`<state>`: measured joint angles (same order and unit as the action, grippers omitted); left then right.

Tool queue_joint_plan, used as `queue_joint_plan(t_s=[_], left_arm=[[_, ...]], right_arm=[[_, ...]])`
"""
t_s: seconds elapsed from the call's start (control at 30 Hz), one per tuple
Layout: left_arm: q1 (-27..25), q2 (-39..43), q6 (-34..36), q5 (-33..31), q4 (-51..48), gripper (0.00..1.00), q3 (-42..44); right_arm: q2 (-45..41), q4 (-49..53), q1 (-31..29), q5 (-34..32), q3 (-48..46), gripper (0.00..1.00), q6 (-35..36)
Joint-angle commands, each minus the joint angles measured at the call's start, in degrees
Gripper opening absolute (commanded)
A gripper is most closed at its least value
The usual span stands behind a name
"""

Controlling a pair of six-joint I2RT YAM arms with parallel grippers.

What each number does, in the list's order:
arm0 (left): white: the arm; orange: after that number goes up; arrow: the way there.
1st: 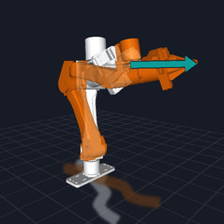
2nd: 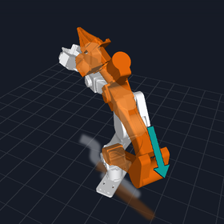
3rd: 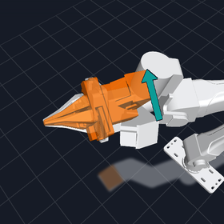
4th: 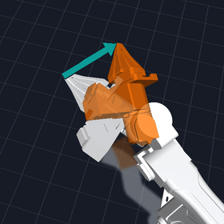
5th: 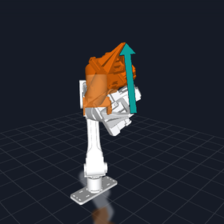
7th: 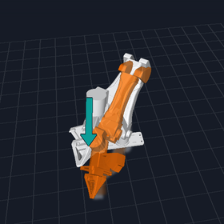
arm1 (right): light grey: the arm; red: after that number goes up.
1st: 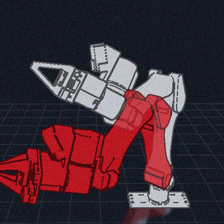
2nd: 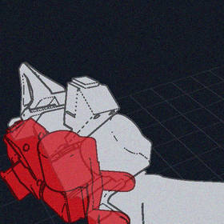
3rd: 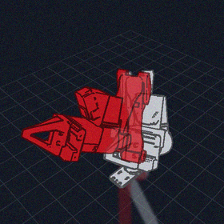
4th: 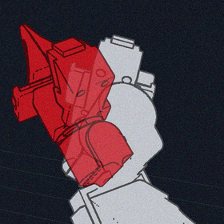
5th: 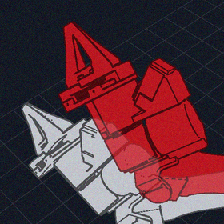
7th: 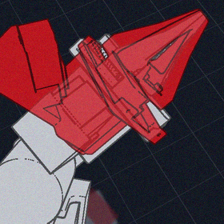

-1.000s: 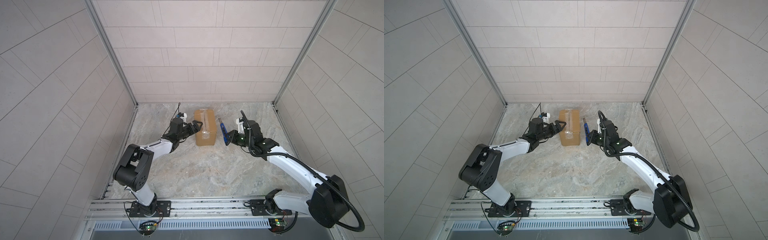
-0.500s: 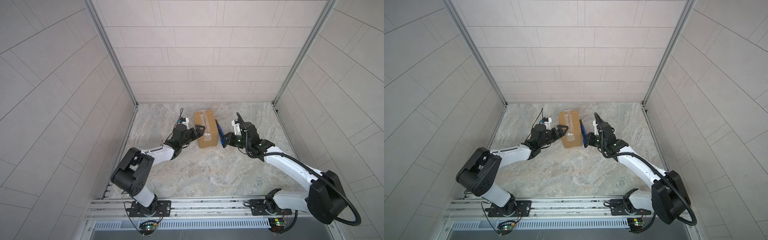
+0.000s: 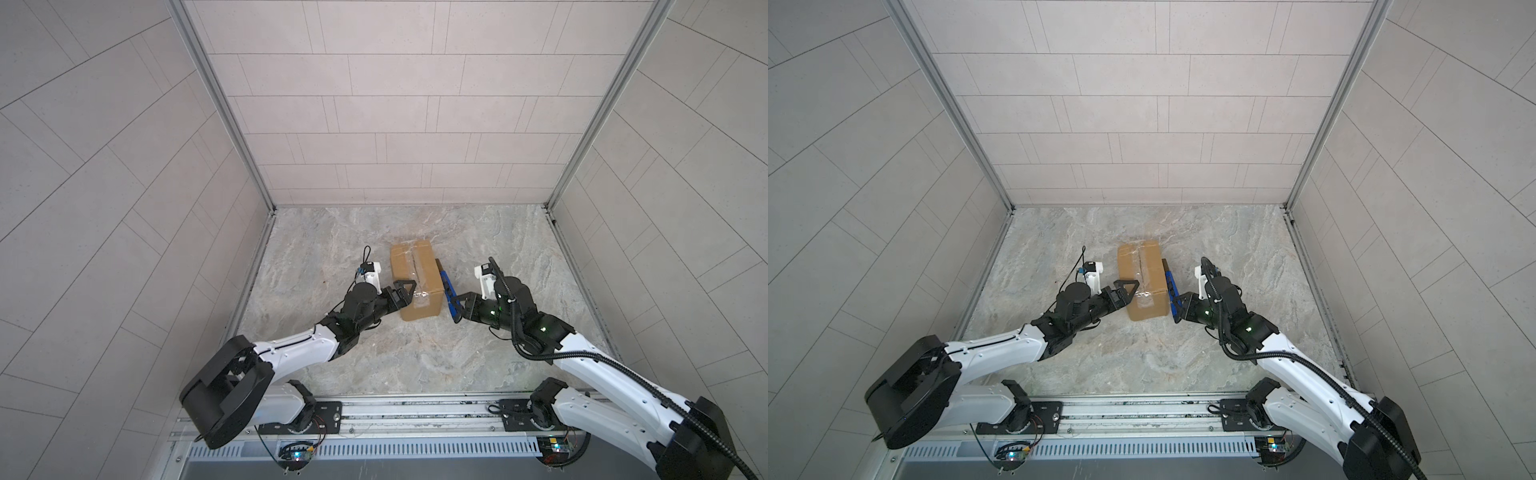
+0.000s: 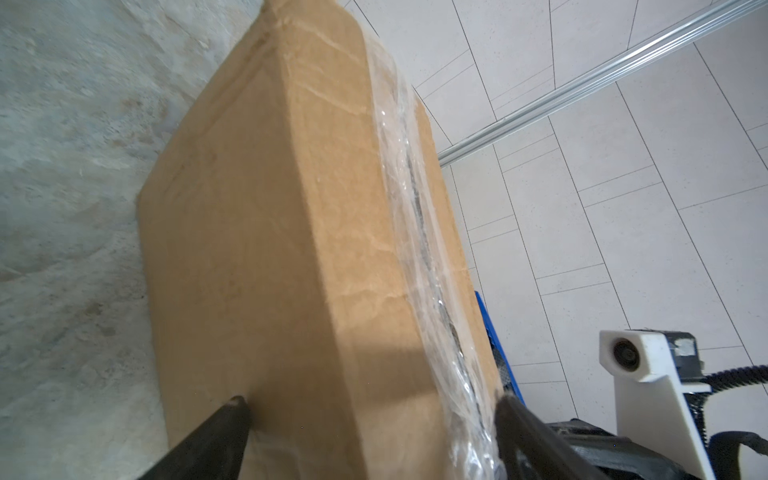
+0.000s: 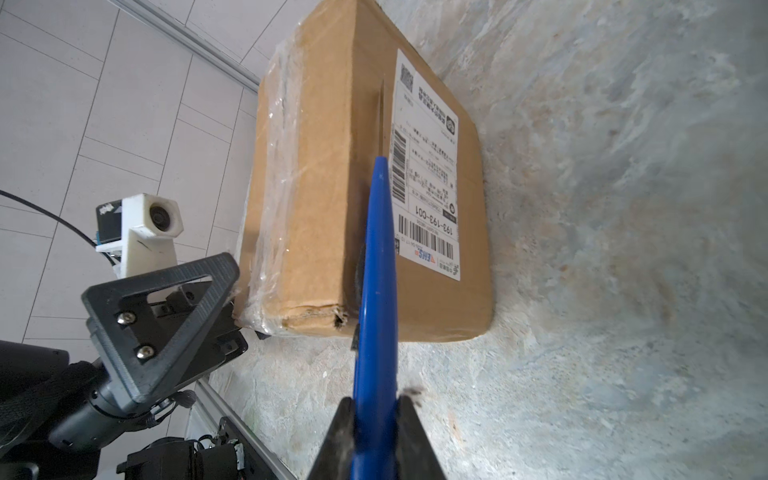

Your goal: Unpack the express box

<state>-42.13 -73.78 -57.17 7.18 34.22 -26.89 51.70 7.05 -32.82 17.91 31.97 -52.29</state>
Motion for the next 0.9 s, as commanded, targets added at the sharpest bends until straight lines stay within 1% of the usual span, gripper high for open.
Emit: queue_joint_plan(t_s=[0.0, 0.1, 0.17, 0.3, 0.4, 0.47, 0.57, 0.67, 0.8, 0.87], left_arm=[[-2.68, 2.54, -1.48, -1.02, 2.78, 0.95, 0.99], [-3.55, 4.10, -2.00, -2.58, 3.25, 0.96, 2.78], [-3.57, 5.41, -2.01, -3.47, 2.56, 0.96, 3.69], [-3.57, 9.69, 0.91, -5.41, -3.79, 0.97, 3.26], [-3.27, 13.45, 3.91, -7.02, -8.58, 0.98, 1.87], [-2.84, 15.08, 6.79, -7.49, -12.39, 0.98, -0.17], [-2.31, 15.70, 9.55, -8.05, -15.08, 0.99, -2.12], [-1.05, 15.00, 9.79, -7.22, -14.30, 0.99, -2.19], [0.19, 13.76, 9.70, -5.88, -12.79, 0.99, -2.11], [0.46, 13.57, 9.66, -5.86, -12.30, 0.99, -1.93]], right_arm=[[-1.71, 0.42, -1.34, 1.47, -1.61, 0.00, -2.29], [-3.66, 2.35, -1.34, 0.39, -2.49, 0.00, -2.32], [-6.44, 5.29, -0.34, -0.12, -2.77, 0.00, -2.23], [-15.24, 17.62, 4.15, -0.20, -0.43, 0.00, 0.61], [-21.82, 24.86, 6.70, 2.43, 1.50, 0.00, 1.84], [-24.96, 28.23, 6.42, 4.10, 3.09, 0.00, 1.91], [-28.39, 30.92, 4.82, 5.41, 5.33, 0.00, 1.84], [-30.56, 31.69, 3.22, 6.85, 5.07, 0.00, 0.51], [-32.56, 29.77, 0.72, 9.57, 3.87, 0.00, -1.87], [-33.35, 29.66, -0.55, 9.85, 1.95, 0.00, -2.44]])
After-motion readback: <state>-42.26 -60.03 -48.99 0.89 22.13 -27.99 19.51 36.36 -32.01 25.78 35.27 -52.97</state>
